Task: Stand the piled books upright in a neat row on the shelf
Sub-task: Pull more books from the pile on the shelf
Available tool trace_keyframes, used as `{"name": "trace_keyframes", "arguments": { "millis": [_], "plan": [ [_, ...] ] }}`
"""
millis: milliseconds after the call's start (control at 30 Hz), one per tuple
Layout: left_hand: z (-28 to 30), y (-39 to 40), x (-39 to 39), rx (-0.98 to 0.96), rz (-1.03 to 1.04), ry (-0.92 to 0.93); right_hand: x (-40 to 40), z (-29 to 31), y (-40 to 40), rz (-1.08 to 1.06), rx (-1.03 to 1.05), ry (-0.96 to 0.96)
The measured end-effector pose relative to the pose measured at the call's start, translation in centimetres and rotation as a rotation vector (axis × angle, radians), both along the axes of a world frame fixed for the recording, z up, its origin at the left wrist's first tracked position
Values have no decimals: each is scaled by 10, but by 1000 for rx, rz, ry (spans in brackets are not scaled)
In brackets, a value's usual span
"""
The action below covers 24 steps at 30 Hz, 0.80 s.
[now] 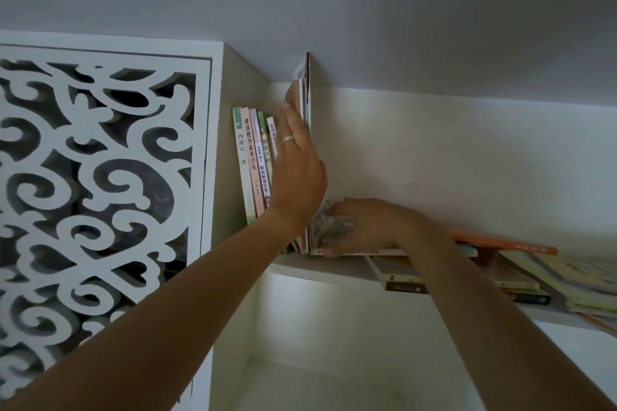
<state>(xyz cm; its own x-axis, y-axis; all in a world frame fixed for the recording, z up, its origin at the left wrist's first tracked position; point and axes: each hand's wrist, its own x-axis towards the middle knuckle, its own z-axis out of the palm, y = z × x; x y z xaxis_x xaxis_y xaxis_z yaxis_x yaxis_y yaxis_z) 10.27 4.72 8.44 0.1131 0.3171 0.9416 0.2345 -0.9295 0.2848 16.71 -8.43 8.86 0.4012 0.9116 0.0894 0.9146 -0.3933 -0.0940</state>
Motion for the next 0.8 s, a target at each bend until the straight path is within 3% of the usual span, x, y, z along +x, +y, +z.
{"name": "trace_keyframes", "arguments": {
  "millis": [100, 167, 300, 333, 500, 667, 800],
  "plan": [
    [-4, 1, -1, 341, 278, 42, 11, 8, -33, -170, -159, -85],
    [-11, -1, -4, 543, 377, 215, 19, 4, -43, -177, -133, -56],
    [-33, -8, 2, 625, 168, 760, 30, -8, -42, -217, -1, -63],
    [-36, -9, 1, 619, 124, 818, 31, -9, -41, -220, 15, -74],
    [-38, -13, -3, 595, 231, 785, 25, -11, -34, -219, 19, -119],
    [-37, -22, -3, 495, 451, 769, 10, -23, -19, -275, 41, -327],
    [-35, -24, -5, 457, 604, 799, 13, -27, -25, -236, 131, -318]
  ]
}}
